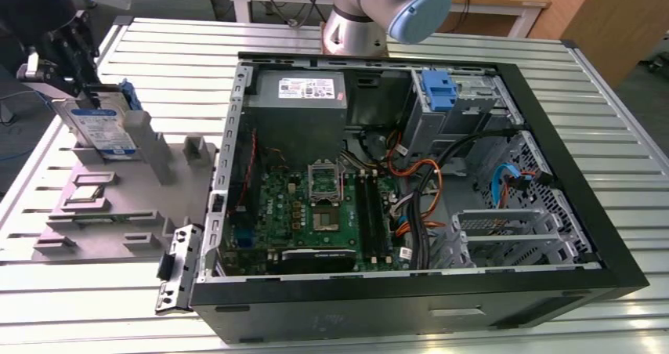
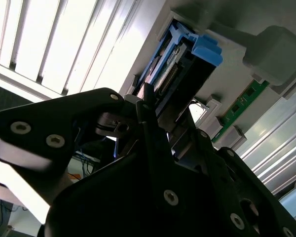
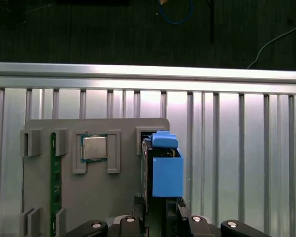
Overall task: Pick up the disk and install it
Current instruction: 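Pick up the disk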
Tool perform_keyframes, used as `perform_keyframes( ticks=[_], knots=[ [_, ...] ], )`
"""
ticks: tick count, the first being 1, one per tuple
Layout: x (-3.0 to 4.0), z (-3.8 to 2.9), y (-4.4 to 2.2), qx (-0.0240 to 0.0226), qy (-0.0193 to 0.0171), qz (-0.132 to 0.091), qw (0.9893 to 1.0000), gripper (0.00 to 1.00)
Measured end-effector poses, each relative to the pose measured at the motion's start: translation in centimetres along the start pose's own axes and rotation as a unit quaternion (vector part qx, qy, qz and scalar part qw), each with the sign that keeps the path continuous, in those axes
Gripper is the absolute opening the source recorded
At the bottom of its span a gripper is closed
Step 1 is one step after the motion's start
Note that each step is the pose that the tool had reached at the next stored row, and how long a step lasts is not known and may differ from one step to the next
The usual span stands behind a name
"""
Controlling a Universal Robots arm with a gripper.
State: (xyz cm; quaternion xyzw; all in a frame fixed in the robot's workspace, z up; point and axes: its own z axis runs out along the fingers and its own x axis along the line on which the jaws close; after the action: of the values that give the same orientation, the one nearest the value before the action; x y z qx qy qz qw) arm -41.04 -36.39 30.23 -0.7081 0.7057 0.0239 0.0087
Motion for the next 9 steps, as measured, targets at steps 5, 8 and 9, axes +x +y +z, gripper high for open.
perform_keyframes(
  ticks=[5, 8, 9],
  knots=[
    [-0.04, -0.77, 0.01, 0.0000, 0.0000, 0.000, 1.0000, 0.35],
    [-0.04, -0.87, 0.01, 0.0001, 0.0004, 0.000, 1.0000, 0.35],
    [-0.03, -0.86, 0.01, 0.0002, 0.0007, 0.001, 1.0000, 0.35]
  ],
)
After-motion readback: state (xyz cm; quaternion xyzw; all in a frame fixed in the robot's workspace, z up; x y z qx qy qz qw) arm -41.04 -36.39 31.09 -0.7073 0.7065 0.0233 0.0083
